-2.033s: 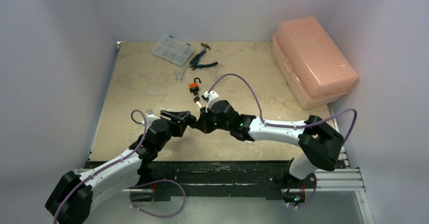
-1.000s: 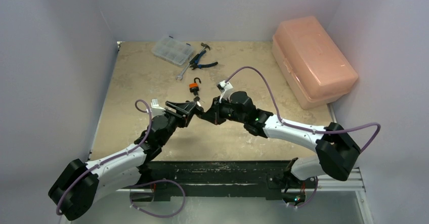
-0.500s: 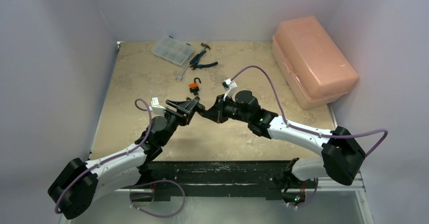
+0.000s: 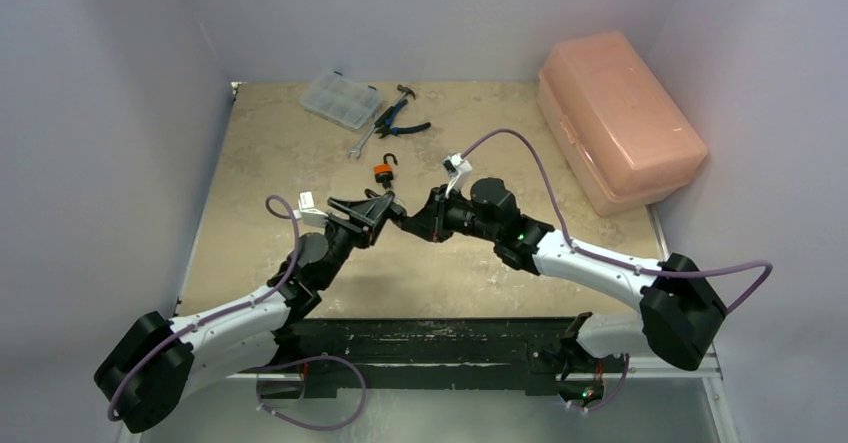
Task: Unlock with the key
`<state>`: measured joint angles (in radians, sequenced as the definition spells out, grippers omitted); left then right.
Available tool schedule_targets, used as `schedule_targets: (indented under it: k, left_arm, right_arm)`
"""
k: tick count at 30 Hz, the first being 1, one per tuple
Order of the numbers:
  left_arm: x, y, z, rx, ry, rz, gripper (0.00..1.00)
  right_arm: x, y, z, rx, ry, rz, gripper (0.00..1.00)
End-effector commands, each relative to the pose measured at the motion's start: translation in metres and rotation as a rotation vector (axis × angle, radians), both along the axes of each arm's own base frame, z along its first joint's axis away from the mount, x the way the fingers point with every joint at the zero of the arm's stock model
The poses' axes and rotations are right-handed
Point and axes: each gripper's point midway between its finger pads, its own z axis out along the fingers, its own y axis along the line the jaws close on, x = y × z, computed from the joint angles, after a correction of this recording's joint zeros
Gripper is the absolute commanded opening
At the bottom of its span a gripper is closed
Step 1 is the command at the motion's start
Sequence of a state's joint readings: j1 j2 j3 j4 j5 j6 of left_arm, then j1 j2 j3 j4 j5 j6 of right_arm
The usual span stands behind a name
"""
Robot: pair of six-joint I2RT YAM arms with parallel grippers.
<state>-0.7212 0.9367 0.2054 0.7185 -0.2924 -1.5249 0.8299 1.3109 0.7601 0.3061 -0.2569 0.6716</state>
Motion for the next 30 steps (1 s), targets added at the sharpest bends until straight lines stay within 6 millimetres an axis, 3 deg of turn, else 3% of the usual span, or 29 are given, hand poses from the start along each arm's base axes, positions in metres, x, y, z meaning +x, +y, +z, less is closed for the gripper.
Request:
schedule_targets:
  k: [1, 4, 11, 15, 19, 30]
  left_arm:
    - [-0.023, -0.02, 0.054, -0.127, -0.137, -0.133, 0.0]
    - [-0.017, -0.016, 0.041, -0.103, -0.076, -0.097, 0.0]
    - [-0.008, -0.011, 0.025, -0.088, -0.011, -0.042, 0.0]
    - [-0.007, -0.013, 0.022, -0.085, -0.004, -0.046, 0.0]
    - [-0.007, -0.018, 0.024, -0.08, -0.009, -0.066, 0.0]
    - [-0.006, -0.023, 0.026, -0.078, -0.007, -0.08, 0.0]
  right_arm:
    - [0.006, 0.001, 0.032, 0.017, -0.128, 0.022, 0.29]
    - [0.005, -0.006, 0.023, -0.071, -0.154, 0.037, 0.53]
    - [0.003, -0.026, 0.012, -0.235, -0.219, 0.063, 0.73]
    - [0.001, -0.034, 0.011, -0.286, -0.243, 0.071, 0.9]
    - [0.006, -0.033, 0.007, -0.338, -0.255, 0.048, 0.93]
    - [0.006, -0.005, 0.011, -0.377, -0.289, 0.021, 0.91]
